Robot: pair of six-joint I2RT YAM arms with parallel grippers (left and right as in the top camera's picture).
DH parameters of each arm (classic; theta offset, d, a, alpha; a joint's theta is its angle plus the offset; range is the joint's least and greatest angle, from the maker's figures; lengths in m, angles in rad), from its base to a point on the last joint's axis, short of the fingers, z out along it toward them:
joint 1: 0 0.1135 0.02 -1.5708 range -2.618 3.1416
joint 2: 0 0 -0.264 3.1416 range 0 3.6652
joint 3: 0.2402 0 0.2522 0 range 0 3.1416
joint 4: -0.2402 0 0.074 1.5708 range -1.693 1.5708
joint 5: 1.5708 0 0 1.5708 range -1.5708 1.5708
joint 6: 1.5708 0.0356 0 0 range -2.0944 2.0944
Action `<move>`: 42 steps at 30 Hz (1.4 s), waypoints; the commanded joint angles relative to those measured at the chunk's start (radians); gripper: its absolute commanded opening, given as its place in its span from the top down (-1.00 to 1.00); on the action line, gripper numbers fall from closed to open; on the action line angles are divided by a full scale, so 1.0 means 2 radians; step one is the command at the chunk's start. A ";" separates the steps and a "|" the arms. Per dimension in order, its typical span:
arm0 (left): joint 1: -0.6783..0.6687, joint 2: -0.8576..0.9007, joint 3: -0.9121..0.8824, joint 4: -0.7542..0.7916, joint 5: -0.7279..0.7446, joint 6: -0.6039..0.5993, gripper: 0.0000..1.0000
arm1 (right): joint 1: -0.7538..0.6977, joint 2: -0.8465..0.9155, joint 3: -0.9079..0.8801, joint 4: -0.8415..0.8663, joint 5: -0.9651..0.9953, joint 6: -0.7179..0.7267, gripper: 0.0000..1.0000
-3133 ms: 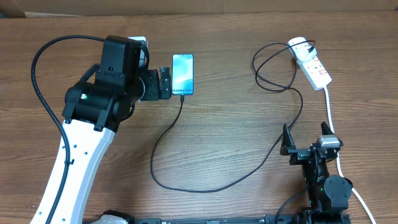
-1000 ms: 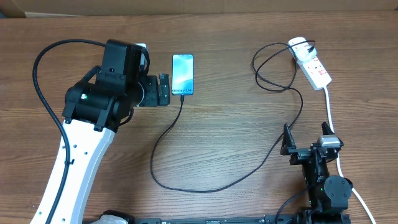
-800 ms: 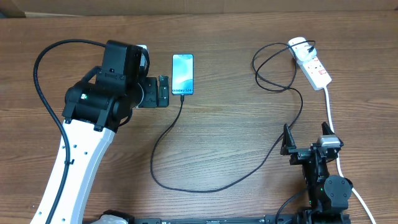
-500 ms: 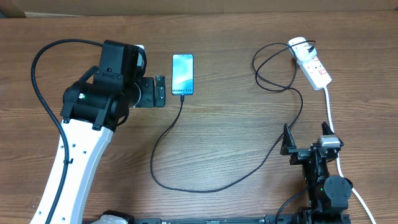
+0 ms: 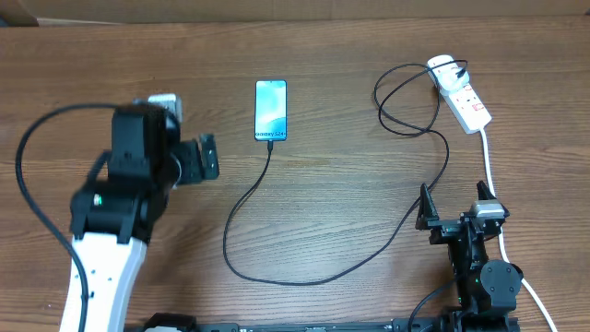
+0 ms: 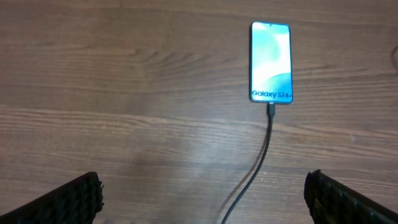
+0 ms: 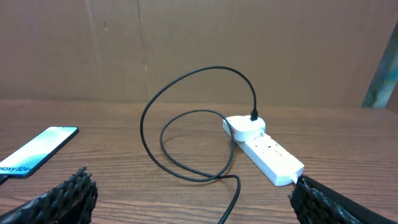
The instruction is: Plug charger to phone and switch on socket
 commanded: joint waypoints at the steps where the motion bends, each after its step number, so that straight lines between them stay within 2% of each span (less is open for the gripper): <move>1: 0.003 -0.050 -0.064 0.038 0.013 0.026 -0.99 | 0.003 -0.005 -0.005 0.003 0.001 0.001 -1.00; 7: 0.003 -0.130 -0.180 0.138 0.013 0.039 -1.00 | 0.003 -0.005 -0.005 0.003 0.001 0.001 -1.00; 15: 0.003 -0.227 -0.289 0.223 0.019 0.045 -0.99 | 0.003 -0.005 -0.005 0.003 0.001 0.001 -1.00; 27: 0.003 -0.367 -0.362 0.243 0.019 0.045 -0.99 | 0.003 -0.005 -0.005 0.003 0.001 0.001 -1.00; 35: 0.003 -0.419 -0.424 0.314 0.023 0.045 -0.99 | 0.003 -0.005 -0.005 0.003 0.001 0.001 -1.00; 42: 0.009 -0.463 -0.461 0.340 0.032 0.045 -0.99 | 0.003 -0.005 -0.005 0.003 0.001 0.001 -1.00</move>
